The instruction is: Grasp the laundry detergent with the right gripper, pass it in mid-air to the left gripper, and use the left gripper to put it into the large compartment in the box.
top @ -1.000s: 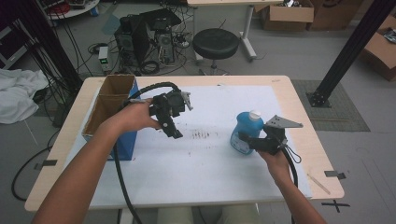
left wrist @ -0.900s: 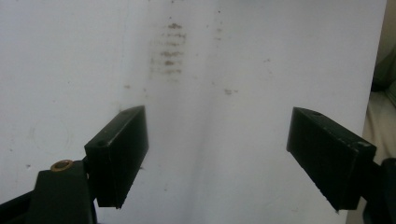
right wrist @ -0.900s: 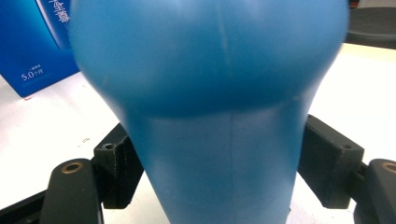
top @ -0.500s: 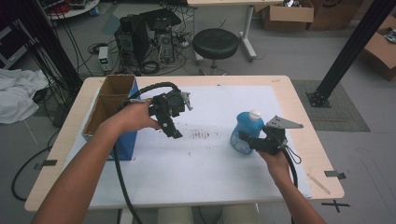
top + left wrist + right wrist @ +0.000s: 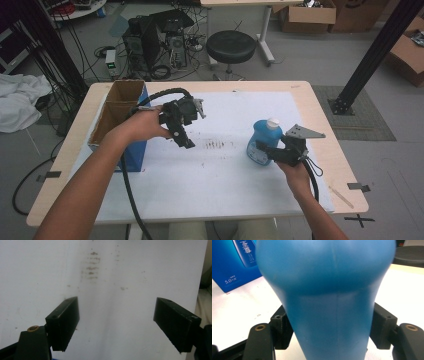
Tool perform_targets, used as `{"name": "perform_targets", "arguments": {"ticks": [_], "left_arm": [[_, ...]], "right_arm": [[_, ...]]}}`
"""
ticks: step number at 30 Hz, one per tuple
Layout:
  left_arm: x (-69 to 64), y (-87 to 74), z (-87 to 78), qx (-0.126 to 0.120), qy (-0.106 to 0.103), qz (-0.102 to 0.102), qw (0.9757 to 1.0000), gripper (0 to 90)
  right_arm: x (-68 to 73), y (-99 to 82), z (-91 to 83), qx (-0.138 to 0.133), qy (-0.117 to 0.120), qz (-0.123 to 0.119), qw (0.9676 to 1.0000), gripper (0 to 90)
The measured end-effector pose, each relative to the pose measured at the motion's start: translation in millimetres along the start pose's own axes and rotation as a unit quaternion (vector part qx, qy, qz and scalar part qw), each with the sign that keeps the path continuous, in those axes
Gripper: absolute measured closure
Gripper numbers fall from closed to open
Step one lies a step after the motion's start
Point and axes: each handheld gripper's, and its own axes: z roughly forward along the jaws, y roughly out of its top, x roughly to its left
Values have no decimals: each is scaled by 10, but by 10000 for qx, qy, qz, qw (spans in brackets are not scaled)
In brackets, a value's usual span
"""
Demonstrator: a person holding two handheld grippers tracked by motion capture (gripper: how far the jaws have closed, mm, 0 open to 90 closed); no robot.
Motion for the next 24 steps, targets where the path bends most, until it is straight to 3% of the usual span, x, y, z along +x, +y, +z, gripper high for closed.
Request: {"name": "perform_targets", "arguments": {"ticks": [15,24], "left_arm": [[7,-21,0,3,6,-13,10000,215],[6,-18,6,18,3,-19,10000,215]], "right_arm": [[19,-9,-6,-54,18,-54,10000,381],[43,-7,-10,-49,-63,-210,9997,402]]}}
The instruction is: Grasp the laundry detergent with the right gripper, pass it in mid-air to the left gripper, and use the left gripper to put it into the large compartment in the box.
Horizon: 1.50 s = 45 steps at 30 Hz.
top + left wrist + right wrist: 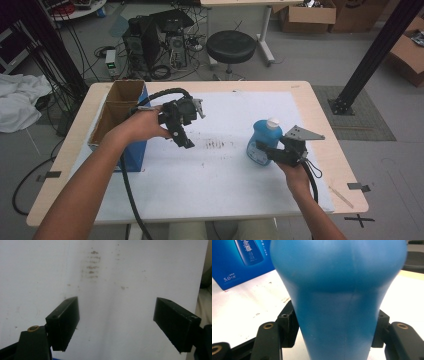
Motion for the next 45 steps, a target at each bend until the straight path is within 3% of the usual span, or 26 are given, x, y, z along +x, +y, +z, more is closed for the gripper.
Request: {"name": "perform_targets", "arguments": {"ticks": [6,12,18,24,27,30,35,41,45], "left_arm": [[5,-2,2,8,-3,-3,10000,215],[4,6,-7,-17,-5,-13,10000,215],[-59,87,-39,-137,-55,104,9998,215],[-89,123,-62,-156,-115,113,9997,212],[-107,150,-89,-146,-132,132,9997,212],[-127,197,-131,-133,-137,161,9997,212],[-164,288,-219,-110,-143,296,9994,211],[-205,372,-276,-49,-215,372,9991,210],[-228,418,-305,-89,-317,363,9988,211]], "right_arm": [[22,-5,-5,-29,-86,-107,9999,417],[75,54,-13,4,-99,-430,9990,432],[78,174,-57,-1,290,-509,9983,433],[70,280,-86,50,871,-632,9942,435],[38,315,-92,34,1221,-649,9904,435],[-10,350,-83,56,1648,-691,9839,435],[-17,401,-61,108,2037,-902,9748,435],[62,532,-18,212,2498,-1274,9596,434],[112,580,62,263,2732,-1407,9513,435]]}}
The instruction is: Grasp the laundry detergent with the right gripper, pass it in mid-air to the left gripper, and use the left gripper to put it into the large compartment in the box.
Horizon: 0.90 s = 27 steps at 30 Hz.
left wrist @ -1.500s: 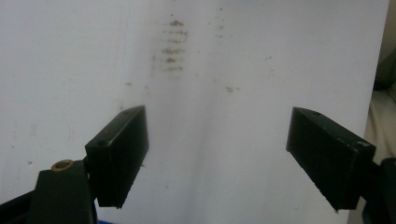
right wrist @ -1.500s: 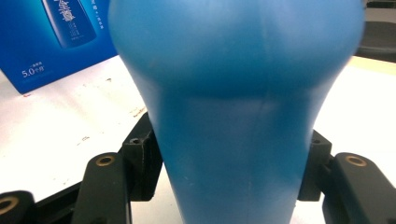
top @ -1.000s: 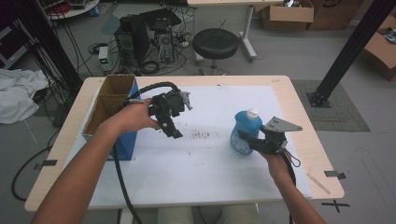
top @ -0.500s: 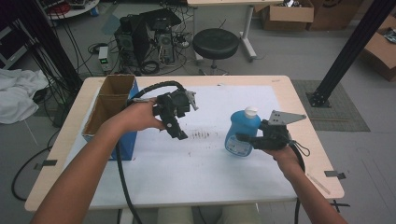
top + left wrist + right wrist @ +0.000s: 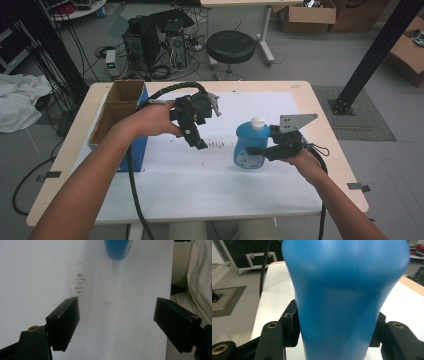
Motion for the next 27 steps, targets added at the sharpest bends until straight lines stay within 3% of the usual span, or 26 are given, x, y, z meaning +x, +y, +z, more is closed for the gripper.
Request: {"name": "perform_targets", "arguments": {"ticks": [6,16,27], "left_arm": [[-25,44,-23,122,-36,57,9999,212],[-50,109,-88,262,-293,-20,9992,212],[-54,198,-121,321,-325,-11,9990,208]], "right_arm": [[-19,30,144,77,210,-72,9997,435],[-28,83,346,181,520,-218,9982,436],[30,110,582,269,779,-369,9959,437]]}}
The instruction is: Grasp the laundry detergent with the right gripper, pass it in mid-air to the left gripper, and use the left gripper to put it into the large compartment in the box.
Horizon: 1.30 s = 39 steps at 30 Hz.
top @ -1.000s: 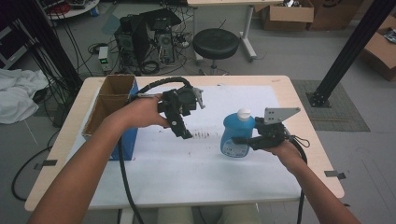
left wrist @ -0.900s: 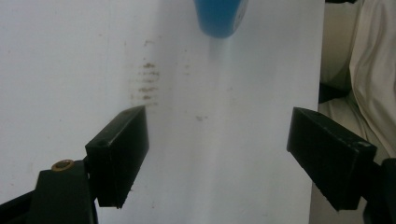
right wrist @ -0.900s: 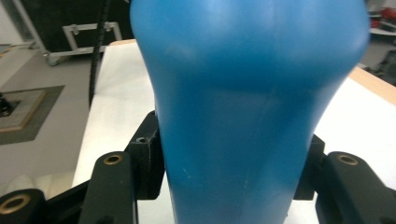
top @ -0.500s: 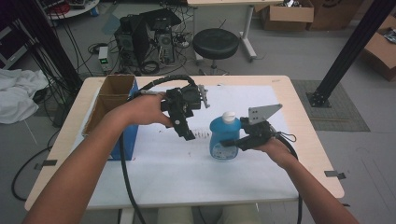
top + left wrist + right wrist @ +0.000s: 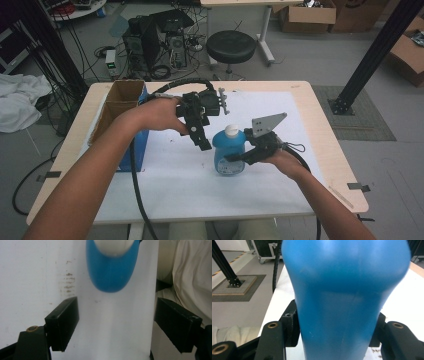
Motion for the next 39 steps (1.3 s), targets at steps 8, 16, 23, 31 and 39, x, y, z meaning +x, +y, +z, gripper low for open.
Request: {"name": "perform_targets", "arguments": {"ticks": [8,16,23,31,39], "left_arm": [[-1,9,-12,29,-15,18,10000,207],[-4,-3,-27,13,0,27,10000,206],[3,-5,-18,62,13,-19,10000,206],[7,25,79,182,-34,29,9998,206],[25,23,157,184,-3,29,9998,208]], "right_arm": [[-2,45,200,-9,89,-62,9999,437],[-3,101,371,-21,217,-122,9997,437],[-1,138,461,-21,273,-127,9995,437],[-1,195,485,-42,238,-135,9996,437],[14,255,474,-88,243,-159,9995,437]]}}
